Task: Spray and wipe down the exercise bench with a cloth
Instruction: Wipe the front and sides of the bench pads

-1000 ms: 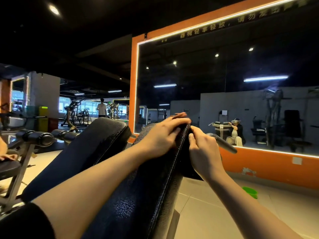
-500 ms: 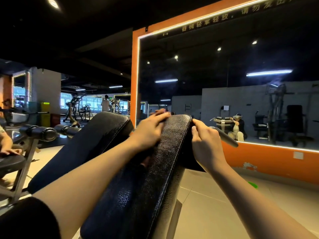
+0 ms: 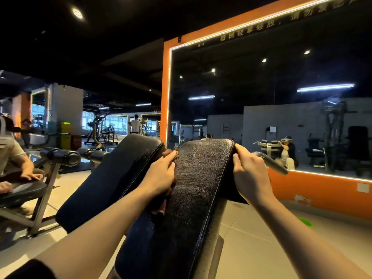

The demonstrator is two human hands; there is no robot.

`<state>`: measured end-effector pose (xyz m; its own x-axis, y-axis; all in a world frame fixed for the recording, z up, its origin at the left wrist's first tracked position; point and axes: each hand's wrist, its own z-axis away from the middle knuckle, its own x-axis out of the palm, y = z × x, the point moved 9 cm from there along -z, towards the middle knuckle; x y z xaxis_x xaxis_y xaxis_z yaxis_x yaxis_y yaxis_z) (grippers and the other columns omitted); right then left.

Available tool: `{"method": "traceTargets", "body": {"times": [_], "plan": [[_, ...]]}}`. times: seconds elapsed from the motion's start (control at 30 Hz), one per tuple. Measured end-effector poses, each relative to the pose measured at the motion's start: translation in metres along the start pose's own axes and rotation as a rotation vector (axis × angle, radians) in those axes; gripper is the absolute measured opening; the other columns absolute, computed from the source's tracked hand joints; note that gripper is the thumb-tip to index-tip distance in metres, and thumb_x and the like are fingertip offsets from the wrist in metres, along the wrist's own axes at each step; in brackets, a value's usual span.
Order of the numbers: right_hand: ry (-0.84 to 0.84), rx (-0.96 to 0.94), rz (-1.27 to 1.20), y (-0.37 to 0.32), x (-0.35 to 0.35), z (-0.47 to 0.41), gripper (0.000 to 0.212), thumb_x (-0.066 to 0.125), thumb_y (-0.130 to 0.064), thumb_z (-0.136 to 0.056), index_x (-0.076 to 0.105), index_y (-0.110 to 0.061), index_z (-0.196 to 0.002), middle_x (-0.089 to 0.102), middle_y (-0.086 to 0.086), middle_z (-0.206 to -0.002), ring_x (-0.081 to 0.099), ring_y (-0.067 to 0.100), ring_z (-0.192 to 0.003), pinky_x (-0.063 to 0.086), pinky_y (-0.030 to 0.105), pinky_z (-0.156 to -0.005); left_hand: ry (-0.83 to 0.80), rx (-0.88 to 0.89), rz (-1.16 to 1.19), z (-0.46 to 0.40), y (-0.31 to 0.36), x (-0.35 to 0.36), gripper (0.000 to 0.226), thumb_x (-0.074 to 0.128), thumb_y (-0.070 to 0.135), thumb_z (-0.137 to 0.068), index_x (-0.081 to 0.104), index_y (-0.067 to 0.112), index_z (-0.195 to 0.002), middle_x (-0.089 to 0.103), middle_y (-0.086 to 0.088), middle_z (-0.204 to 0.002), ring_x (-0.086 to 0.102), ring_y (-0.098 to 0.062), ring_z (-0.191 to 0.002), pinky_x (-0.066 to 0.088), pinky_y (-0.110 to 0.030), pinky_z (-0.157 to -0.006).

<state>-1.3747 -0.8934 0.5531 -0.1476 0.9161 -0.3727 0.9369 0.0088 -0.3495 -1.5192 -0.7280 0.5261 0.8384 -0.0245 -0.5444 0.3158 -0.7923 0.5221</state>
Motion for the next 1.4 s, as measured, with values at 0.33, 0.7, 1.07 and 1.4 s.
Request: {"method": "traceTargets", "body": {"times": [0.33,0.7,1.07,1.4], "plan": [[0.018,0.063,-0.035,-0.006,-0.007,0.014,0.026,0.039,-0.005,-0.101,0.061,-0.001,-0.113,0.054,0.000,-0.075,0.042,0.013,-0.066,0.023,0.026,-0.059,-0.044,0.145,0.028,0.052,0.007,0.001,0.048,0.043,0.007,-0.101,0.038,0.020,-0.147,0.030,0.004,-0.154,0.025,-0.011,-0.143,0.006,-0.003,-0.106],[0.055,0.210,-0.369,-0.032,-0.003,0.095,0.052,0.036,-0.027,-0.087,0.057,-0.010,-0.131,0.062,0.003,-0.125,0.055,0.014,-0.112,0.042,0.019,-0.091,-0.038,0.167,0.071,0.099,0.015,0.001,0.047,0.040,0.012,-0.101,0.035,0.018,-0.148,0.031,0.002,-0.155,0.026,-0.004,-0.140,0.008,-0.005,-0.109],[0.122,0.229,-0.420,-0.059,0.016,0.154,0.052,0.037,-0.018,-0.086,0.053,-0.007,-0.134,0.053,0.003,-0.135,0.044,0.008,-0.125,0.028,0.014,-0.110,-0.086,0.202,0.113,0.156,-0.001,-0.008,0.050,0.039,0.013,-0.103,0.024,0.028,-0.149,0.025,0.013,-0.155,0.021,0.001,-0.143,0.015,-0.019,-0.118],[0.084,0.227,-0.365,-0.060,0.017,0.161,0.049,0.042,-0.007,-0.091,0.048,-0.004,-0.139,0.048,0.007,-0.144,0.039,0.006,-0.130,0.018,0.002,-0.106,-0.128,0.291,0.121,0.189,0.013,-0.003,0.050,0.034,0.017,-0.102,0.021,0.030,-0.149,0.022,0.014,-0.157,0.017,0.007,-0.142,0.016,-0.020,-0.119]]}}
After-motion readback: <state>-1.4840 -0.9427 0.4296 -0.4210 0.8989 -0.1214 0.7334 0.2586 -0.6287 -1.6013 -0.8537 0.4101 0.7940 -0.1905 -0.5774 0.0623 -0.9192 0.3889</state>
